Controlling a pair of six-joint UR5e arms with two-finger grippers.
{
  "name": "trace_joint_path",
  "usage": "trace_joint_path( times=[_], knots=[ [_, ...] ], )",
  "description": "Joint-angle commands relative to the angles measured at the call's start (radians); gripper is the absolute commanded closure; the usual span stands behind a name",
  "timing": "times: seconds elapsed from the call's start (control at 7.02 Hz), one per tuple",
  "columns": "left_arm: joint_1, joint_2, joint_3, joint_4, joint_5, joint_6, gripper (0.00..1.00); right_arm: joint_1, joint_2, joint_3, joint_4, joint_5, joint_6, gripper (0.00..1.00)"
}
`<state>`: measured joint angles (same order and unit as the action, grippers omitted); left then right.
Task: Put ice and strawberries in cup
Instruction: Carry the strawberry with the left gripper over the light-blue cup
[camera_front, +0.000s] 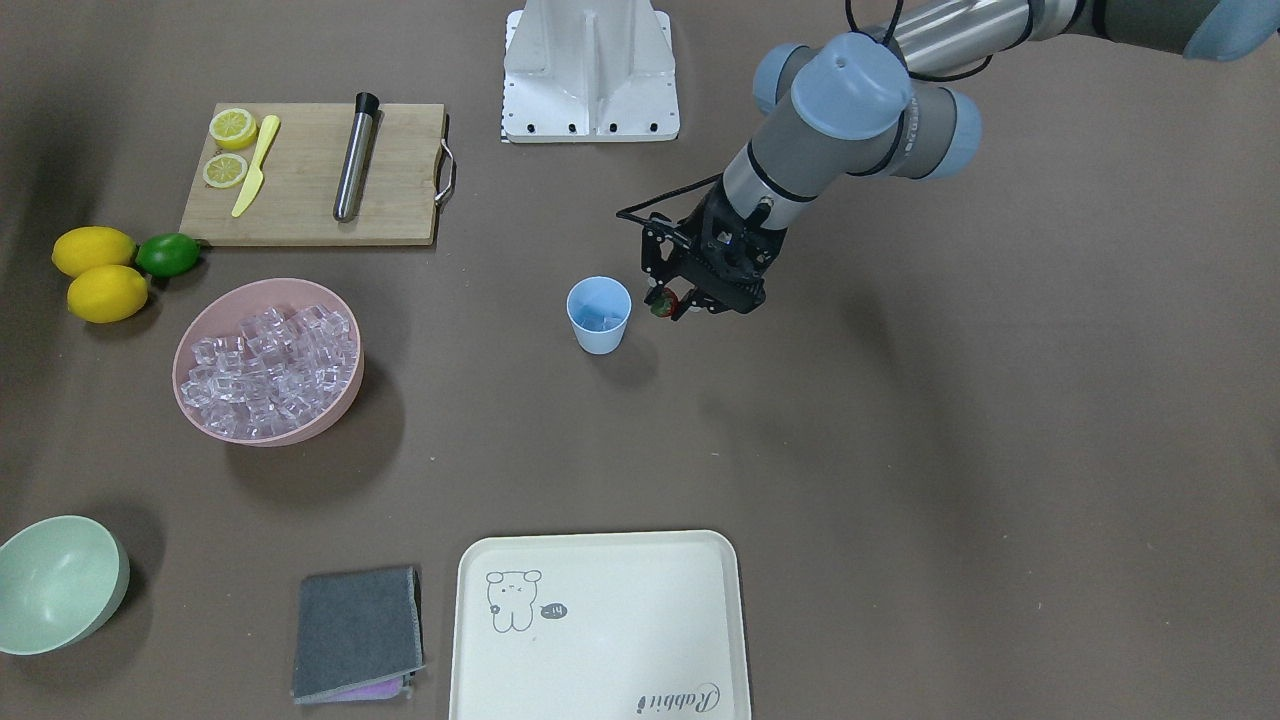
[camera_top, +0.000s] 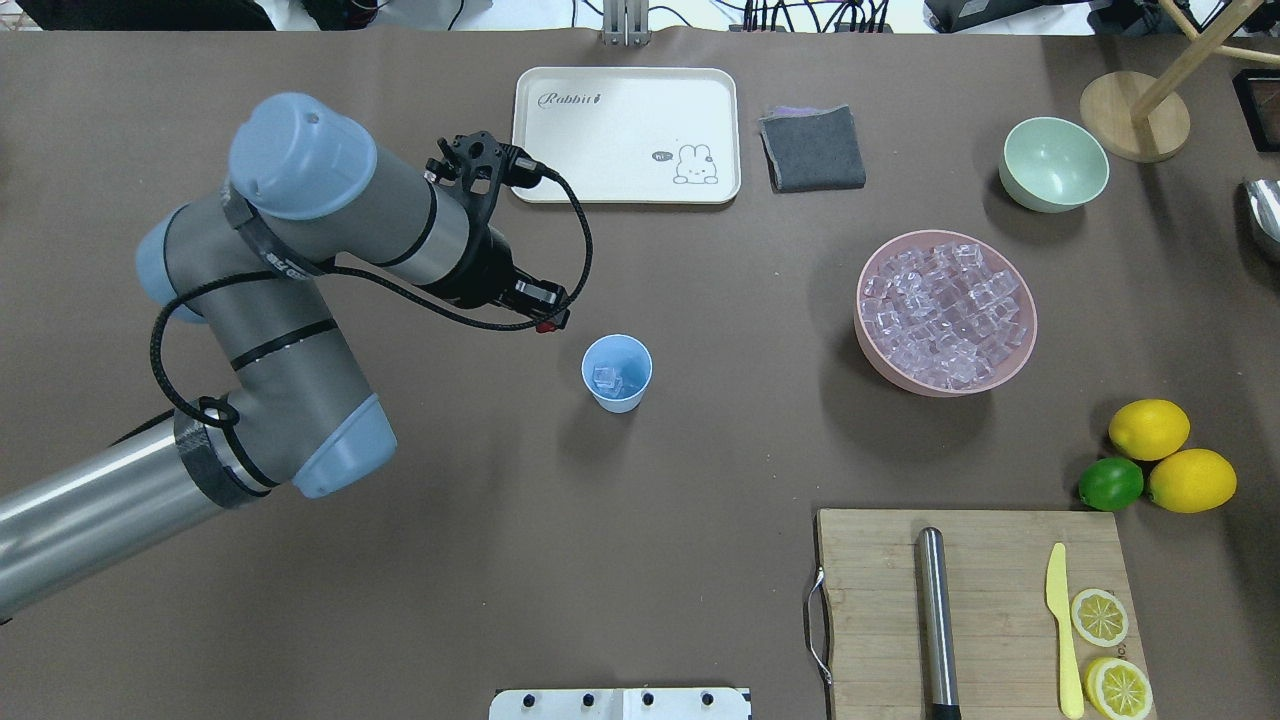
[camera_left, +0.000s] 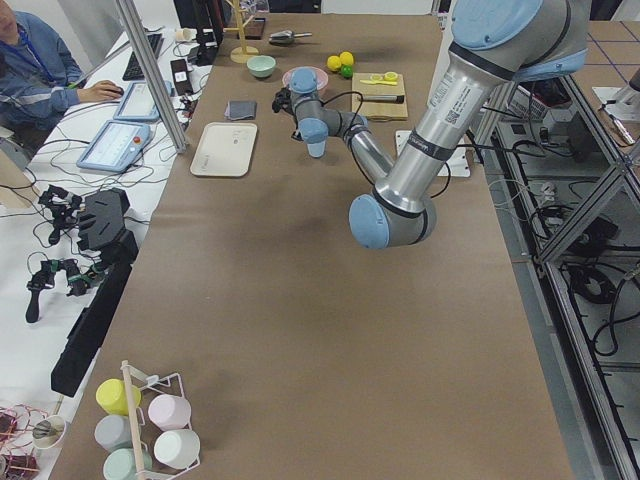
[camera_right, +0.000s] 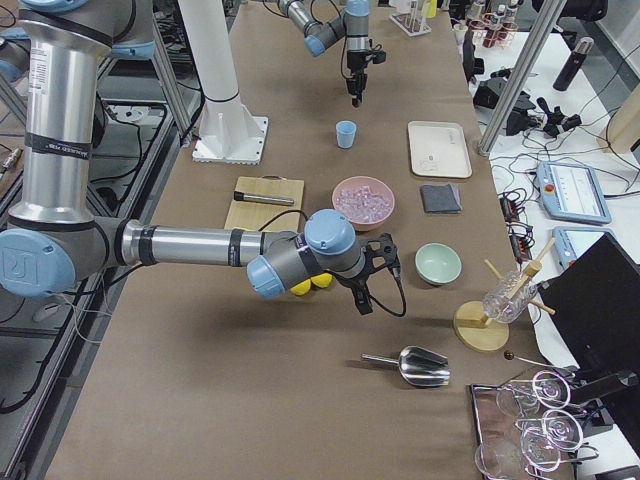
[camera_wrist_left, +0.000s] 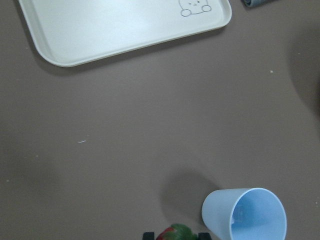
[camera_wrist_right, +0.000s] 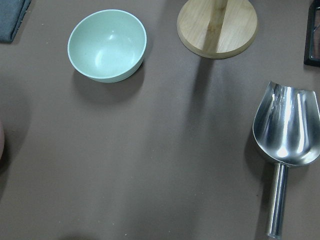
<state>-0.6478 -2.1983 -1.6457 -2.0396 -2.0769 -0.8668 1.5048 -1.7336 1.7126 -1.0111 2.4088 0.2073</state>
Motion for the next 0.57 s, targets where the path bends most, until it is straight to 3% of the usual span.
trace_joint_path(
  times=[0.0, 0.43],
  knots=[
    [0.071, -0.015, 0.004, -0.04, 0.061, -0.009, 1.0, 0.0, -0.004, -0.002, 0.0, -0.005, 0.003, 0.0],
    [0.132, -0.073, 0.049, -0.05, 0.15, -0.006, 1.0, 0.0, -0.001, -0.02, 0.0, -0.008, 0.003, 0.0]
  ],
)
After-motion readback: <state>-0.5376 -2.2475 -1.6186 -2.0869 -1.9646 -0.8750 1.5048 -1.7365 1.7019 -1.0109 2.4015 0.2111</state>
